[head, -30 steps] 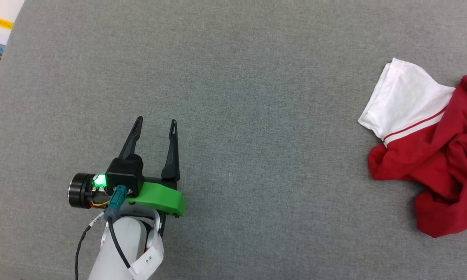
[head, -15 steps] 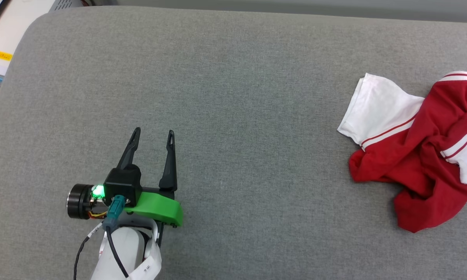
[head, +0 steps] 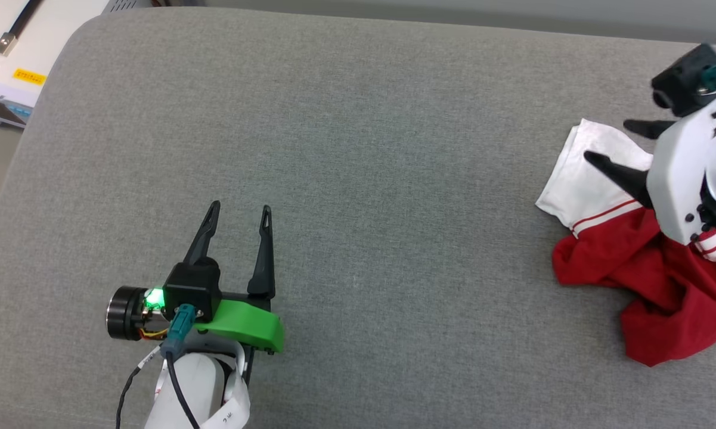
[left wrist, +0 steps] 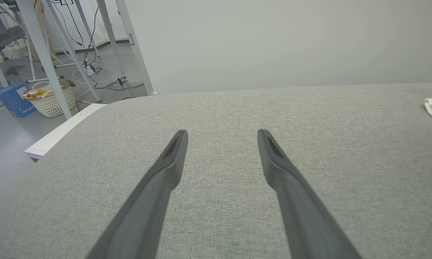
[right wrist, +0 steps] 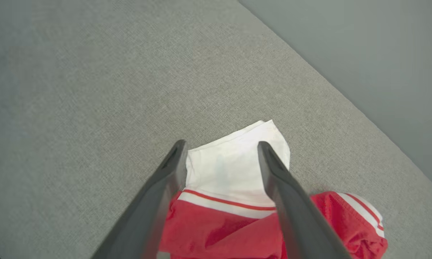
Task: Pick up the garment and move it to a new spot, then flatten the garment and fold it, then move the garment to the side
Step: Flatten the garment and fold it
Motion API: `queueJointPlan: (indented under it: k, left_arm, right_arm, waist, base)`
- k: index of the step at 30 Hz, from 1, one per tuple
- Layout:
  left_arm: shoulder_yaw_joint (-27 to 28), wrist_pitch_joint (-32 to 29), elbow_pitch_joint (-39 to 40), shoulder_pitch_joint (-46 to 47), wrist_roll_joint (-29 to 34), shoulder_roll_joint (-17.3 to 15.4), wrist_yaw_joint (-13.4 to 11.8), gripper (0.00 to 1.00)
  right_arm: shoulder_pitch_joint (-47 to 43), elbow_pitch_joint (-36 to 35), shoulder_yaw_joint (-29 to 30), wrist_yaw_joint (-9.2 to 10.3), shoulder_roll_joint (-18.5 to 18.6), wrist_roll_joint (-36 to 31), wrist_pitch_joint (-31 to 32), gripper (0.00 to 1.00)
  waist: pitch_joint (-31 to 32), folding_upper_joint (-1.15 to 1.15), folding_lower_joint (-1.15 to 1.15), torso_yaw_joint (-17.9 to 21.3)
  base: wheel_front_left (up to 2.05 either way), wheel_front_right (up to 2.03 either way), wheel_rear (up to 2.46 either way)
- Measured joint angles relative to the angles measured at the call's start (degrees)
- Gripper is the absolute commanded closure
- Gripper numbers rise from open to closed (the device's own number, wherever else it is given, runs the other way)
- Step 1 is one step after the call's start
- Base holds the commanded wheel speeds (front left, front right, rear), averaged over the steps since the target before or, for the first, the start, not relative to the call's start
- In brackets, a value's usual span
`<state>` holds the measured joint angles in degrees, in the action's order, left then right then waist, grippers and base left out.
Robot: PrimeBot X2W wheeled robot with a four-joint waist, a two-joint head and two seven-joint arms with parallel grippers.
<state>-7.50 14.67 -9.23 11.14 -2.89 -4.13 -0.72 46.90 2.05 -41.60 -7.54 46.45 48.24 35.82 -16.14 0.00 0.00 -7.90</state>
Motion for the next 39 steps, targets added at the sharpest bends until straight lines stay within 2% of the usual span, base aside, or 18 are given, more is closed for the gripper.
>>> queueJointPlan:
  k: [3, 7, 15, 20, 21, 22, 23, 33, 39]
  left_arm:
    - [-0.4, 0.0, 0.2, 0.0, 0.0, 0.1, 0.0, 0.00]
    - [-1.1, 0.0, 0.4, 0.1, 0.0, 0.3, 0.0, 0.00]
    - [-1.5, 0.0, 0.5, 1.5, -0.2, 0.5, 0.0, 0.00]
    - [-1.6, 0.0, 0.4, 2.1, -0.2, 0.7, -0.1, 0.00]
    - [-1.5, 0.0, 0.3, 2.1, -0.2, 0.7, -0.1, 0.00]
    - [-1.4, 0.0, 0.2, 2.1, -0.2, 0.7, -0.3, 0.00]
    - [-1.3, 0.0, 0.1, 2.1, -0.2, 0.7, -0.4, 0.00]
    - [-0.7, 0.0, -0.4, 2.0, -0.2, 0.7, -0.4, 0.00]
    - [-0.5, 0.0, -0.4, 1.9, -0.2, 0.8, -0.3, 0.00]
  right_arm:
    - [1.7, 1.4, -3.0, 0.00, 0.0, 1.1, 5.7, 0.00]
    - [3.0, 4.5, -6.9, 0.00, -0.3, 1.0, 8.9, 0.00]
    - [3.8, 14.2, -13.0, 0.00, -3.2, 0.8, 7.0, 0.00]
    - [5.5, 16.5, -16.8, 0.00, -2.2, 0.8, 4.9, 0.00]
    - [5.8, 16.6, -17.2, 0.00, -2.1, 0.8, 4.1, 0.73]
    - [6.1, 16.8, -17.7, -0.04, -2.0, 0.8, 3.1, 0.94]
    - [6.1, 17.0, -18.0, -0.04, -1.9, 1.0, 1.8, 1.00]
    - [11.2, 17.4, -15.9, -0.02, -4.0, 2.4, -12.2, 1.00]
    - [15.1, 17.1, -16.5, -0.01, -7.5, 0.9, -17.7, 1.00]
  waist:
    - [-0.6, 0.00, 0.00, -0.5]
    - [-1.8, 0.00, 0.00, -1.4]
    - [-5.5, 0.00, 0.00, -3.2]
    - [-7.0, 0.00, 0.00, -4.5]
    - [-7.1, 0.00, 0.00, -4.6]
    - [-7.0, 0.00, 0.00, -4.7]
    - [-6.9, 0.00, 0.00, -4.6]
    - [-4.0, 0.00, 0.00, -3.1]
    - [-2.4, 0.00, 0.00, -3.5]
  base:
    - [0.00, 0.00, 0.00]
    - [0.00, 0.00, 0.00]
    - [0.00, 0.00, 0.00]
    - [0.00, 0.00, 0.00]
    - [0.00, 0.00, 0.00]
    - [0.00, 0.00, 0.00]
    - [0.00, 0.00, 0.00]
    - [0.00, 0.00, 0.00]
    - [0.00, 0.00, 0.00]
